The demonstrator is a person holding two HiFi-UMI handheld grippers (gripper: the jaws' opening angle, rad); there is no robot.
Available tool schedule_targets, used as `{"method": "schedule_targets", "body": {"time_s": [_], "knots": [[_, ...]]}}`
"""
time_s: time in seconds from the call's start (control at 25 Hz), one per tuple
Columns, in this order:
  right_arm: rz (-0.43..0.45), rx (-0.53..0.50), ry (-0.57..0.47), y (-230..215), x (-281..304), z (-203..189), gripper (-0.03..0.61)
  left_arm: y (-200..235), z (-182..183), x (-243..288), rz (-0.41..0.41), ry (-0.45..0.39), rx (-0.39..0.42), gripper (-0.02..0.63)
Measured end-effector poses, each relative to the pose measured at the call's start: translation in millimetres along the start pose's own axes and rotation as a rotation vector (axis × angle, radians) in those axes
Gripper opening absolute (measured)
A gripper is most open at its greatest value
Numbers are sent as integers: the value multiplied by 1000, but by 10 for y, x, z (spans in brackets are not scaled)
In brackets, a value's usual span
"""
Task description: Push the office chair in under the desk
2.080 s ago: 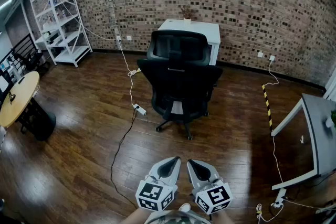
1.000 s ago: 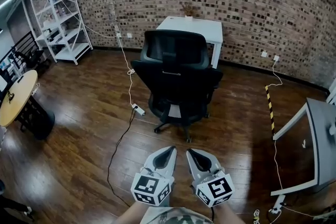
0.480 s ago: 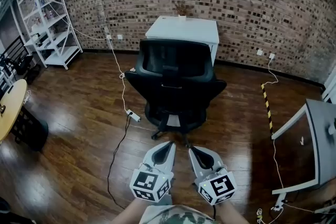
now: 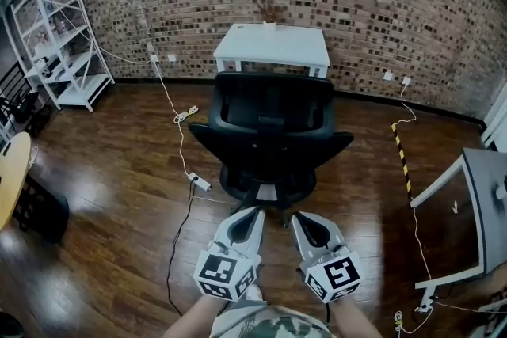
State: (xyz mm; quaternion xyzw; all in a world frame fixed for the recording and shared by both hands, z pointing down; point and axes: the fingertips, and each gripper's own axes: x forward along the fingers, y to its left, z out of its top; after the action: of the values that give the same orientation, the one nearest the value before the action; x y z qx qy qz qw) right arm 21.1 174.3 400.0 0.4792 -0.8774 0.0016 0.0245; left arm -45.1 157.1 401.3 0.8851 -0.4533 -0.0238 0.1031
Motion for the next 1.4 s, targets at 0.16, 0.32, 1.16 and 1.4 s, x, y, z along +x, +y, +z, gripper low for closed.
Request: {"method": "schedule_targets", "body": {"time_s": [0.16,0.32,1.16,1.4], "knots": [[-16,-14,-7,-46,195,85,3,179,109,98,-24,-10,19,17],[-28,-34,-10,-46,329,135,11,324,165,151,-35,-17,29,17],[22,-318,70,-772,675,358,184,1016,589,590,-110,-1,323,166],[55,-380,112,-1092,815,390,219,1342,652,806,-112,48,400,218]]}}
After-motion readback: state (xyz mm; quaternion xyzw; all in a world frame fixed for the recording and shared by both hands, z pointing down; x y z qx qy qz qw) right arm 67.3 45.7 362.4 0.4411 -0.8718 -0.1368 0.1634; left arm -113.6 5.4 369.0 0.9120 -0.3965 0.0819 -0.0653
